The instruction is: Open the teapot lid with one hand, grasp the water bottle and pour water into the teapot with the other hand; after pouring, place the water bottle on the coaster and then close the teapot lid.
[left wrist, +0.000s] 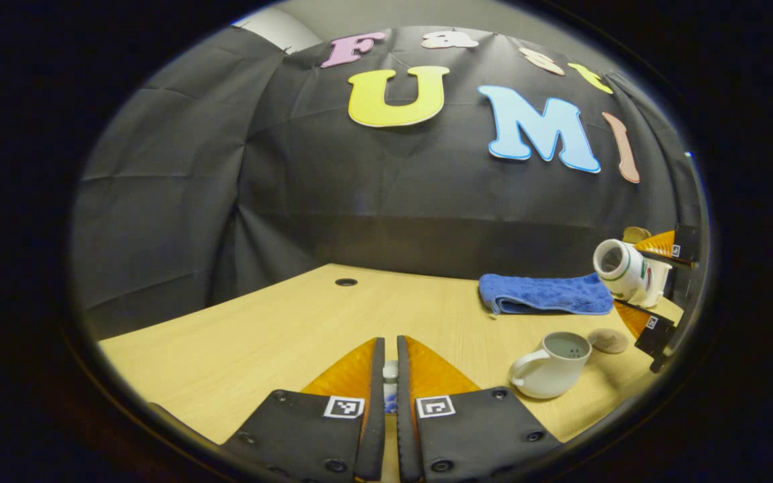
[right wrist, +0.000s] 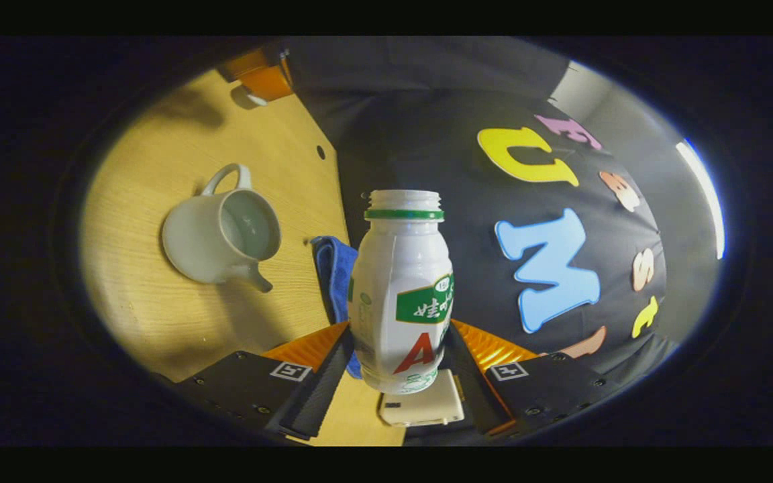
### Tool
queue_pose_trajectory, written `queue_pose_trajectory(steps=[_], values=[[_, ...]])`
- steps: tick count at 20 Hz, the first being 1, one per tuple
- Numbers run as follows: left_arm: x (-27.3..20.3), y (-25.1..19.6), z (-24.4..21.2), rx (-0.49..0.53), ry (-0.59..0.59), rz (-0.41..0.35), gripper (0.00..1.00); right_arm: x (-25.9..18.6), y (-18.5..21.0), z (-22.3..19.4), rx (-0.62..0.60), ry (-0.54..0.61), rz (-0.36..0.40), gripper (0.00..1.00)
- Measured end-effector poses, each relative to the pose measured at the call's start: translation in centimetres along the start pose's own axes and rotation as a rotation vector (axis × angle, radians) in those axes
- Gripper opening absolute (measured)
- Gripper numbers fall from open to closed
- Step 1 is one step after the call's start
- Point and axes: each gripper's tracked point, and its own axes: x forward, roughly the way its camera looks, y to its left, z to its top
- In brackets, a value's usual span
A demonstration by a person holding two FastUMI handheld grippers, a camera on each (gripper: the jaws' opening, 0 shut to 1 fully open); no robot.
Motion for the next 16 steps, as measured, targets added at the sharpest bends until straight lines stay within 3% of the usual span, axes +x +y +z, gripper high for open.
queue_pose_trajectory(steps=[9, 15, 16], values=[[0.0, 0.0, 0.2, 0.027, -0.009, -0.005, 0.18, -0.9, 2.8, -1.3, 0.488, 0.095, 0.095, 0.81], [0.0, -0.2, 0.1, 0.035, -0.014, -0.019, 0.18, -0.6, 3.6, -1.2, 0.8, 0.097, 0.112, 0.81], [0.1, -0.2, 0.0, 0.042, -0.012, -0.021, 0.14, -0.5, 3.6, -1.3, 0.84, 0.1, 0.114, 0.81]])
